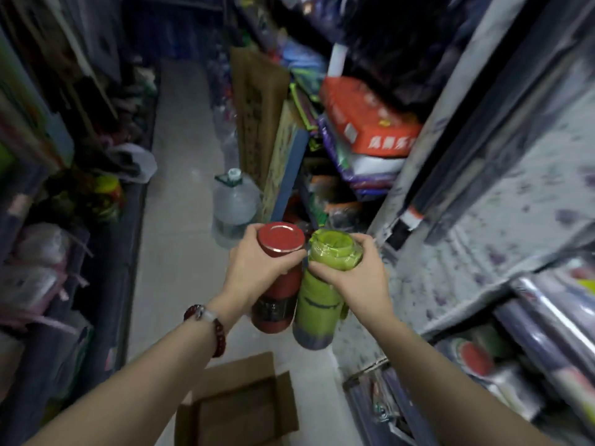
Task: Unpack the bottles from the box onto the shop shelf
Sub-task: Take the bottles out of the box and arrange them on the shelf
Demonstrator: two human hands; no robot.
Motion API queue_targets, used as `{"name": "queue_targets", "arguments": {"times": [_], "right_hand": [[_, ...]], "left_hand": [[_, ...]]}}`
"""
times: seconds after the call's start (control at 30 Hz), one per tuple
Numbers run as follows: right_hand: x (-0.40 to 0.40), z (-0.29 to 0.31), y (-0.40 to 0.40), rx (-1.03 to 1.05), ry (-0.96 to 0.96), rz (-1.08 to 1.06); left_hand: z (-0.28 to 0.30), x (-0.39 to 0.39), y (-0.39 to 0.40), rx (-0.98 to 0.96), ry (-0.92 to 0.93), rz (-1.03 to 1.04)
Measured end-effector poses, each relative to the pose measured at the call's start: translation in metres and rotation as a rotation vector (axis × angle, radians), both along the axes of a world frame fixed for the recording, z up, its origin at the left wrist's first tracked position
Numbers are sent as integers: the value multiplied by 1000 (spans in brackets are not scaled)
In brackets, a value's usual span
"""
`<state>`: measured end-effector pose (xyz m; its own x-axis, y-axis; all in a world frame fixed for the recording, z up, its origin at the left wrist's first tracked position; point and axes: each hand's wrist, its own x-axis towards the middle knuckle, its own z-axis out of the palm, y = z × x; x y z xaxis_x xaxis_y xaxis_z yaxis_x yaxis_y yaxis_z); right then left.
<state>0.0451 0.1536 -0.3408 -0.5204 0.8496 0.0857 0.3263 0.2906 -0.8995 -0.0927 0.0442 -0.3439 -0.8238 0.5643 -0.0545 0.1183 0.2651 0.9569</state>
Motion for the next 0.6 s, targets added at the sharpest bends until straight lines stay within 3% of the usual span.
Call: {"name": "queue_targets", "arguments": {"times": [0.3, 0.6], "right_hand": [[60, 159, 3, 107, 179, -216], [159, 281, 4, 230, 241, -375]], "left_hand": [[159, 35, 33, 125, 62, -274], [288, 118, 67, 234, 153, -528]]}}
